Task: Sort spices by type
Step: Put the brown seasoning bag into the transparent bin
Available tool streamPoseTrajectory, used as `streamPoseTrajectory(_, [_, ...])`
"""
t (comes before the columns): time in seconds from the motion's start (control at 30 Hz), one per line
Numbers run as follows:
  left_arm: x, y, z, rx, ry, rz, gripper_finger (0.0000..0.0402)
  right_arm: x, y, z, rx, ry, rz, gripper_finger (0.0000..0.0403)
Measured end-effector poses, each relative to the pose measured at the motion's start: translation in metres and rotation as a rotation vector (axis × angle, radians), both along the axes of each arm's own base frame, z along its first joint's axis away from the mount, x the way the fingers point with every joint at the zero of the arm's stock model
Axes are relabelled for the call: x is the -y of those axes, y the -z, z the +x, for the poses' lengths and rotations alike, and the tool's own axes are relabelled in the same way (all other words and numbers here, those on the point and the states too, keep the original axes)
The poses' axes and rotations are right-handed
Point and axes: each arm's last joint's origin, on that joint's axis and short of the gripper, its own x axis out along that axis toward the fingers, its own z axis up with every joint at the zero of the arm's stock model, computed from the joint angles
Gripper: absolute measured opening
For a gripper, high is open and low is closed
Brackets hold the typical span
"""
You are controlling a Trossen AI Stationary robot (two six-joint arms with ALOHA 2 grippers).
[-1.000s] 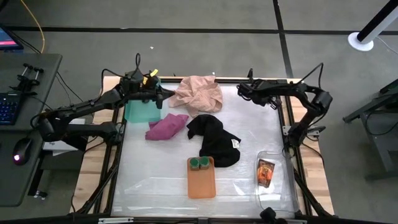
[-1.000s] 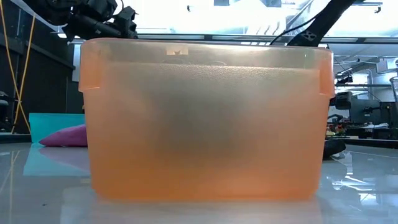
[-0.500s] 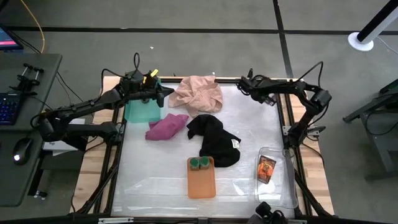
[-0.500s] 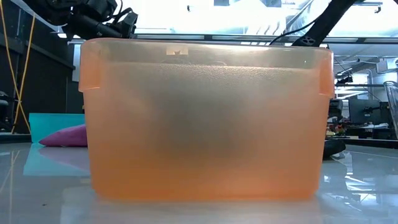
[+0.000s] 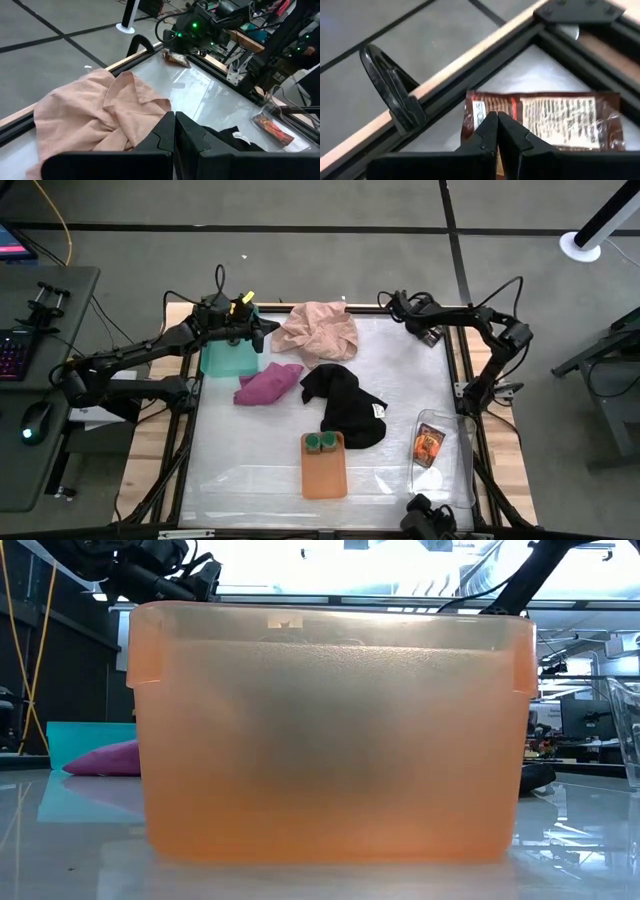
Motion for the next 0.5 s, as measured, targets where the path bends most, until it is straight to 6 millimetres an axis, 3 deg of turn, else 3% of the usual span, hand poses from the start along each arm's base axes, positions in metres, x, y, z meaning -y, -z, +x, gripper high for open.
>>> streamPoseTrajectory(0.5, [0.0, 0.0, 0.0, 0.008, -0.006, -0.025, 0.0, 0.01, -0.011, -0.017, 0.14, -0.136, 0.175, 0.0])
